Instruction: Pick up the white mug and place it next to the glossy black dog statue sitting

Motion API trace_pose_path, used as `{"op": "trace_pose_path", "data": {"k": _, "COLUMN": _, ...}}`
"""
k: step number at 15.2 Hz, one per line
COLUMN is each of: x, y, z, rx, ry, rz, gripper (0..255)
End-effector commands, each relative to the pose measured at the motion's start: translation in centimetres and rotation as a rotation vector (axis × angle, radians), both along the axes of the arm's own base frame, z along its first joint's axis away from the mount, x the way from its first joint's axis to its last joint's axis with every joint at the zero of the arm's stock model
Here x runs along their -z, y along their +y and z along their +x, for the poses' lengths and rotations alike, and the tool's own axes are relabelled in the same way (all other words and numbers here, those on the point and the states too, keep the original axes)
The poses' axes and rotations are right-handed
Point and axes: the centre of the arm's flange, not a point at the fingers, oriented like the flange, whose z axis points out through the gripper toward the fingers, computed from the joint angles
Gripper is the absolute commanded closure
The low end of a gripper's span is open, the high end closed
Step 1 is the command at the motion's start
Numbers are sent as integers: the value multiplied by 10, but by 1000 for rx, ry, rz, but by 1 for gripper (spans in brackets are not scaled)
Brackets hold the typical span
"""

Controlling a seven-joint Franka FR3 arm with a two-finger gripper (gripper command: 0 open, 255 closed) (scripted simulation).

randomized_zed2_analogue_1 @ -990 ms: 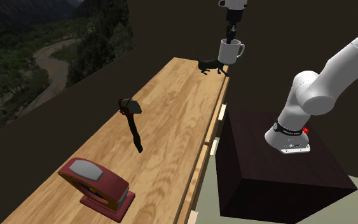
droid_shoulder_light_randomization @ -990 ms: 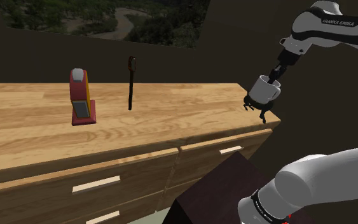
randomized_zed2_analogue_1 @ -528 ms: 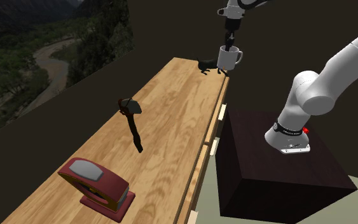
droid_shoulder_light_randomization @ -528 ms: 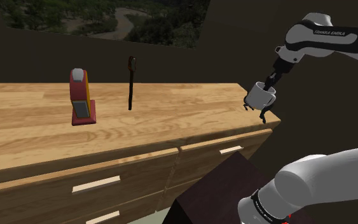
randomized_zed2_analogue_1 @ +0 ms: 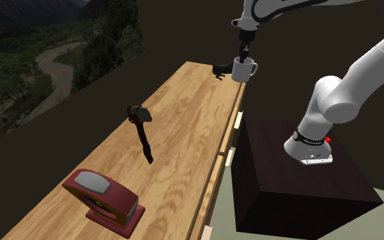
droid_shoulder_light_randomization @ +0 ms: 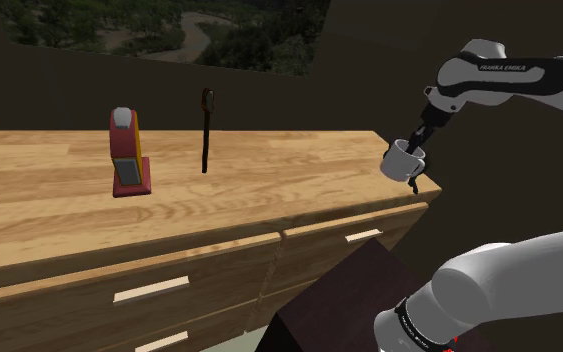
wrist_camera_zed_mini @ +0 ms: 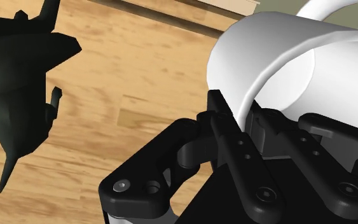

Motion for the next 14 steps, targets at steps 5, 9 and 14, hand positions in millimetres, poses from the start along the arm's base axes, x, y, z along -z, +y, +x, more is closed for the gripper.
{"op": "trace_pose_path", "data": {"k": 5, "x": 32, "y": 1, "z": -1, "rx": 0, "ry": -1, "rz": 0, "gripper": 255}}
{"op": "trace_pose_path", "data": {"k": 9, "x": 53, "y": 1, "z": -1, "rx": 0, "ry": -1, "rz": 0, "gripper": 255}}
{"op": "trace_pose_path", "data": {"k": 14, "x": 80, "y": 1, "z": -1, "rx": 0, "ry": -1, "rz": 0, "gripper": 255}}
